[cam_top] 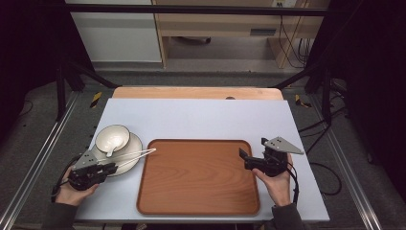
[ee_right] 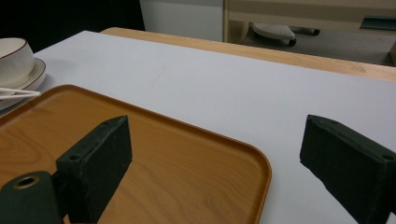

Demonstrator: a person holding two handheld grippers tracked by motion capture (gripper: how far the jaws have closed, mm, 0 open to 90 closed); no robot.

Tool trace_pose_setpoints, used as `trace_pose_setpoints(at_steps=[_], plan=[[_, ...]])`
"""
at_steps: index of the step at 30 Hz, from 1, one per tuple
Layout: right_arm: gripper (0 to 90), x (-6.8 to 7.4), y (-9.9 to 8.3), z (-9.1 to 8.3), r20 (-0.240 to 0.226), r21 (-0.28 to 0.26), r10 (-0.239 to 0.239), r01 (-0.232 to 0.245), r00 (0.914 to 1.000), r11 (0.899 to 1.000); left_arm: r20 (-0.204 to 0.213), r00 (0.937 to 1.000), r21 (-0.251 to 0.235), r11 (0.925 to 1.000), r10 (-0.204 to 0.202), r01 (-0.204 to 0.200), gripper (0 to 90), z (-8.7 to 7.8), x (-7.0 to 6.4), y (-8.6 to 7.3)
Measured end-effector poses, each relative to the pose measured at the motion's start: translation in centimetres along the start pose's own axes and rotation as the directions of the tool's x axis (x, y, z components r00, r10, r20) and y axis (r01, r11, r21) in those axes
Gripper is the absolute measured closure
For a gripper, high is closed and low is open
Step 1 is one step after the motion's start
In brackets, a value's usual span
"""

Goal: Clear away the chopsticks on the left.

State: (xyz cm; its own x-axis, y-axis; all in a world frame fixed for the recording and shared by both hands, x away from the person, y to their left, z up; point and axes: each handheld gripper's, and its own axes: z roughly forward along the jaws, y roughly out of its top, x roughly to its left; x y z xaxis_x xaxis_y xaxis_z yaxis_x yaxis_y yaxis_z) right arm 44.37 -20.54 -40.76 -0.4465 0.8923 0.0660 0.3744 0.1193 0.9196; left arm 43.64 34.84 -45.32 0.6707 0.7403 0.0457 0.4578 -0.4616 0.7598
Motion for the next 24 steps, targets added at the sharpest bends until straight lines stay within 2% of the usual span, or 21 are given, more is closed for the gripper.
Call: trace_pose_setpoints(at_steps=[8,16,24], plan=[[9.2,0.0,0.0,0.0,0.0,0.001,-0.002,0.002,1.0,1.0,-0.011,0.9999,0.003,1.0,-0.002,0.002,83.7,0.2,-0.5,0.2],[9.1,0.0,0.0,0.0,-0.002,0.002,-0.002,0.002,1.0,1.0,-0.028,0.9996,0.01,0.9999,-0.011,0.011,83.9,0.4,-1.1,0.5],[9.0,-0.1,0.0,0.0,-0.005,0.002,0.002,-0.002,1.0,1.0,-0.016,0.9987,0.013,0.9987,-0.048,0.048,76.8,1.1,-1.2,1.3]])
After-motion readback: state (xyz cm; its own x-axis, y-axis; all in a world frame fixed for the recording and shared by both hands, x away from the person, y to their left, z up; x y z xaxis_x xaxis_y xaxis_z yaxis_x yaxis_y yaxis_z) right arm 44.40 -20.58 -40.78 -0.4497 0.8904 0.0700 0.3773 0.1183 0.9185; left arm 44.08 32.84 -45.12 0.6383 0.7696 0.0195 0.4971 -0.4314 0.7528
